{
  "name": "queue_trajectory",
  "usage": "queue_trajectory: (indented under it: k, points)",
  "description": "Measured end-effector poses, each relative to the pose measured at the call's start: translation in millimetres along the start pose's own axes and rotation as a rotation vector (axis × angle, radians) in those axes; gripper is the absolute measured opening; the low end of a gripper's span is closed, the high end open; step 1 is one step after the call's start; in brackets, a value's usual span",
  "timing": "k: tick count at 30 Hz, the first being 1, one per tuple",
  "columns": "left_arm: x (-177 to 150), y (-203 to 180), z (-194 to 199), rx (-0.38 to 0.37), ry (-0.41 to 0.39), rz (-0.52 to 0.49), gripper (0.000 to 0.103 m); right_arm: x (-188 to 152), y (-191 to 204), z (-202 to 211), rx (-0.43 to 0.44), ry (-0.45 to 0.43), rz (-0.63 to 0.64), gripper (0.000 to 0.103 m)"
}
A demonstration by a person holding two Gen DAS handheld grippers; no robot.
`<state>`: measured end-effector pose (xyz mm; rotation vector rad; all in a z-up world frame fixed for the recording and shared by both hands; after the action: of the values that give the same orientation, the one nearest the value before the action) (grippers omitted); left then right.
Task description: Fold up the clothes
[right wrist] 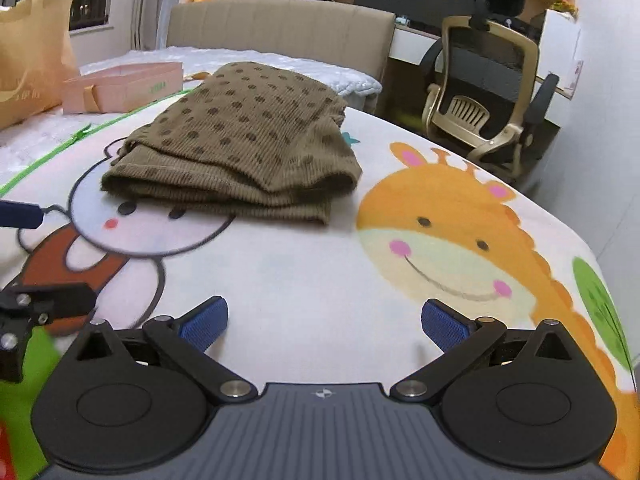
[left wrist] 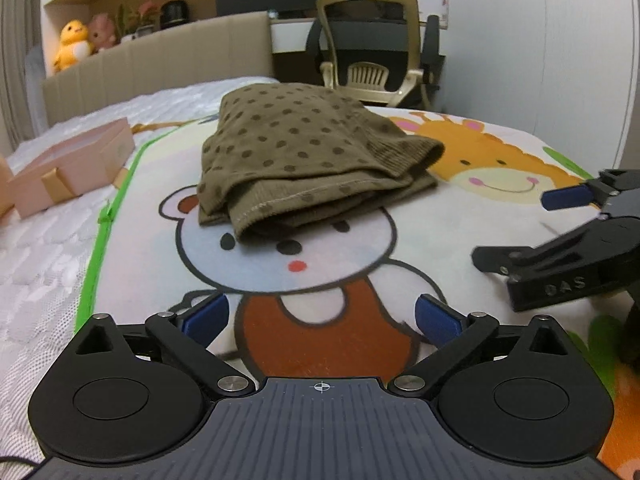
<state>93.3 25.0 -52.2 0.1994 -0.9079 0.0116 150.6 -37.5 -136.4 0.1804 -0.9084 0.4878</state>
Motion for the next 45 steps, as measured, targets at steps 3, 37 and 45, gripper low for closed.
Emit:
queue_trajectory:
  k: [3,37,45]
  points:
    - [-0.1,-3.2,-1.3,-0.006,0.009,-0.019,0.103,-9.3,-9.7,7.9,0.015,-0.003,-0.056,0.103]
    - [0.8,6.8,-11.9,-0.030,0.074,0.039,0.103,-12.5,-17.0,3.1,0.064,0.036,-0.141,0.103]
    - [2.8,5.7,-12.3,0.018,0.075,0.071,0.103,-12.4,-17.3,2.8,0.065,0.037,-0.143,0.103]
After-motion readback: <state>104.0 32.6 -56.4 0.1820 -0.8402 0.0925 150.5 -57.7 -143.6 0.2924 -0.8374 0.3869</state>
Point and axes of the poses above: each gripper's, at about its wrist camera, not at the fingertips, and z roughly against the way its jaws point, y to its left, x to its top, the point moved 1 cm from there along -z, roughly the way its jaws point, and after that the axes turned 8 degrees about -z, right-handed, at the moved point
